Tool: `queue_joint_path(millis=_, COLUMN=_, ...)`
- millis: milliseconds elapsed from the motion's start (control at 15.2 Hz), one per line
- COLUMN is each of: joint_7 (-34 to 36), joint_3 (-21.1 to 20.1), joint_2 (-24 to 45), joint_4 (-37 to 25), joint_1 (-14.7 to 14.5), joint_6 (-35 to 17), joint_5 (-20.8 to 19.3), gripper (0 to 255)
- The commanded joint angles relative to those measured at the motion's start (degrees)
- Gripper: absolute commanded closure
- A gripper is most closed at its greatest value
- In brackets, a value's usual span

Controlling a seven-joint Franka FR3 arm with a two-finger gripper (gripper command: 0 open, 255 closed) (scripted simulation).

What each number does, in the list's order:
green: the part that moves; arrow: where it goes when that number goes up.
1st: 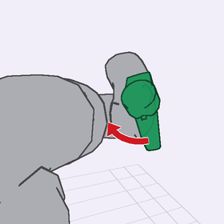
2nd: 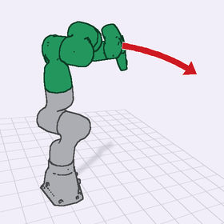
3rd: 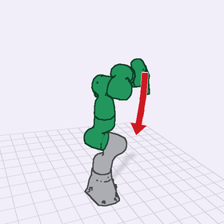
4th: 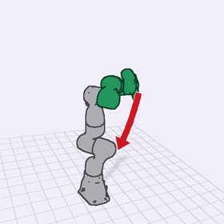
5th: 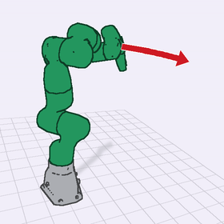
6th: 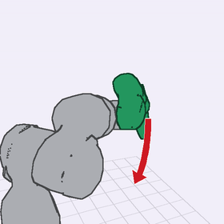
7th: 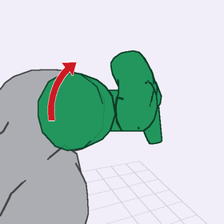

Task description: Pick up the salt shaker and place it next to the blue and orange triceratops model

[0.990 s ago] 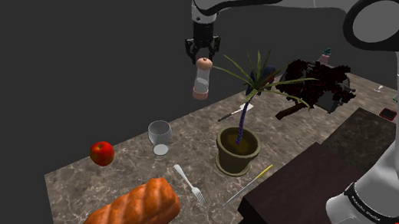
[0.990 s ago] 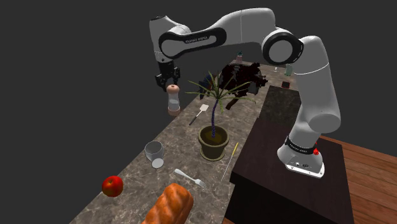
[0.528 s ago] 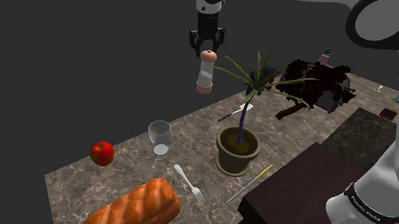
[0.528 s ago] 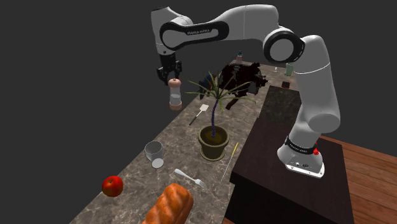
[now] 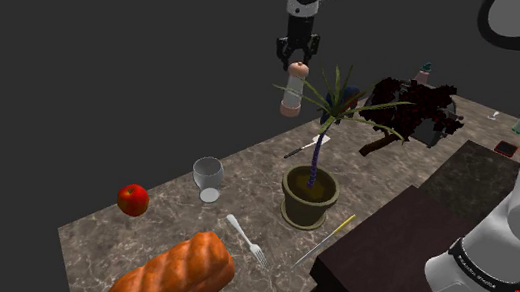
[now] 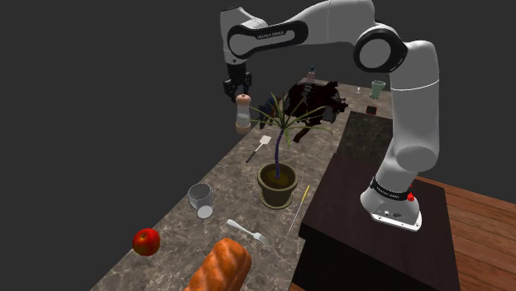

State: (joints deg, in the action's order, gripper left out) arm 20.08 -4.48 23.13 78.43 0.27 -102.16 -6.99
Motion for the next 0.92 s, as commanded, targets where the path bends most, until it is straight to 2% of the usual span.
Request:
queue_joint_path(millis=0, joint_7=-2.4, joint_3=0.6, joint_2=-0.1, joint_4=0.0, joint_1=1.6, joint_6=-0.2, joint_5=0.3, gripper=255)
queue_joint_path(millis=462, joint_7=-10.7, joint_3=3.0, joint_2=-1.0, joint_4=1.5, joint_1=7.6, joint_6=-1.5, joint_5=1.4, gripper=255)
queue_joint_path(millis=858, joint_7=-17.8, joint_3=5.0, joint_2=0.5, joint_4=-0.7, joint_1=12.7, joint_6=-1.4, joint_5=2.5, gripper=255)
